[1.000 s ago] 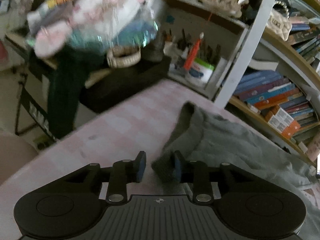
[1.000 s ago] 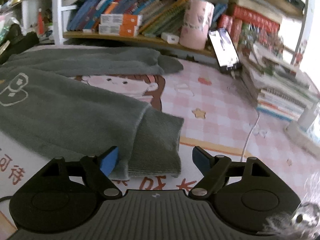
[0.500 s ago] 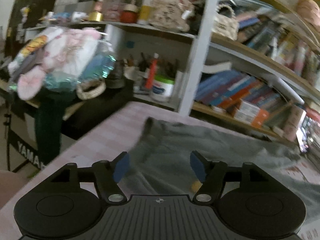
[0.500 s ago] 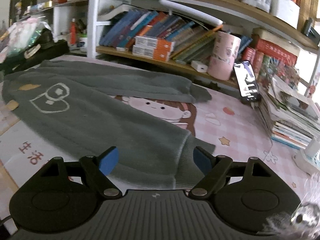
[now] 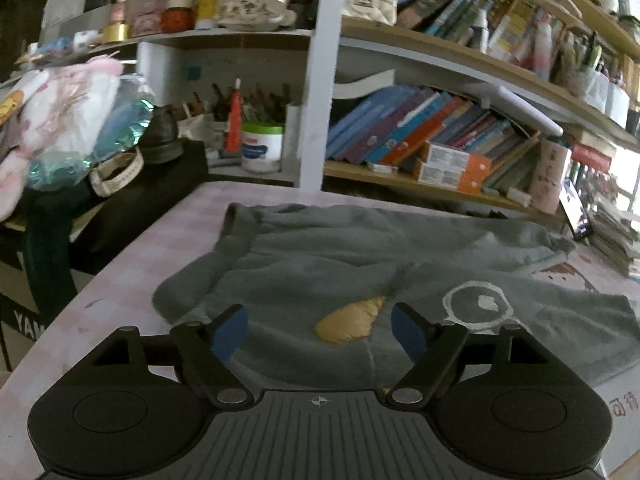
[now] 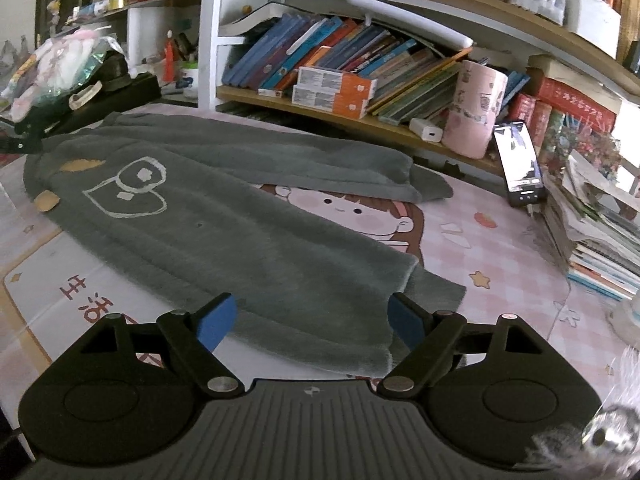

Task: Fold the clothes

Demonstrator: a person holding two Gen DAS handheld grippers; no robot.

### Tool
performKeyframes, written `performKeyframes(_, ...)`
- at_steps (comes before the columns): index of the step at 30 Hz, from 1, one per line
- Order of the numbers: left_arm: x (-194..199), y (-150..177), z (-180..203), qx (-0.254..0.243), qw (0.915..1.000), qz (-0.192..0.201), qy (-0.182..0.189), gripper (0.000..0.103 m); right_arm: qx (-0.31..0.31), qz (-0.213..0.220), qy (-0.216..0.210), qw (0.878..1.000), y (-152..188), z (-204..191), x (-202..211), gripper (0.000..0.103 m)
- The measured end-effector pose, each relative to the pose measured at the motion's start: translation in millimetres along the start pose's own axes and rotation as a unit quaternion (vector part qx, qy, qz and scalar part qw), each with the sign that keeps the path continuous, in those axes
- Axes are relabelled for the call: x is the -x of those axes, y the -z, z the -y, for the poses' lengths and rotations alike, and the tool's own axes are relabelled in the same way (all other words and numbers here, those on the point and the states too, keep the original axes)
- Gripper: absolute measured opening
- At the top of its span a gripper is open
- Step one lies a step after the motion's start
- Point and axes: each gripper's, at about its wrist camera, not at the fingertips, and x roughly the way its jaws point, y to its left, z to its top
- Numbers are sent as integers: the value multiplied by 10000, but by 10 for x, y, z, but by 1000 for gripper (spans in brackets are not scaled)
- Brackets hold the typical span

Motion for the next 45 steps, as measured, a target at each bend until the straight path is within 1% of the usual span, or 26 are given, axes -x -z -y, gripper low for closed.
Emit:
performKeyframes(3,-52,-1,62,-116,9999,-79,-23,89,29,-32,-66,10000,-15,-17,-49,83)
performKeyframes(10,-173,-25,184,-461,9987,-168,-125,94,156,-109,-184,9996,-97,-23,-210,83)
performKeyframes(19,-344,-115,256,-710,9971,-241,-111,94,397,-146,-259,9988,-291,21,-430,83)
performKeyframes(26,-483,-189,311,-864,9957,-330,-102,95,406,-94,-255,9988,-405,106,-553,83)
performKeyframes(28,-521,-224,332,-920,9952,-334,-103,97,407,-87,-251,9988,-436,130,-590,83)
performKeyframes(30,-563,-250,360,-980,9946,-308,-146,101,419,-87,-252,9988,-466,150,-631,83)
performKeyframes(38,-709,-360,447,-1418,9898,-108,-89,103,514,-90,-327,9981,-609,274,-846,83)
performKeyframes(41,-788,-416,412,-1437,9894,-133,-131,103,499,-150,-305,9982,-687,369,-964,83)
performKeyframes(45,-929,-480,337,-1407,9896,-261,-155,103,522,-208,-320,9979,-797,493,-1100,83)
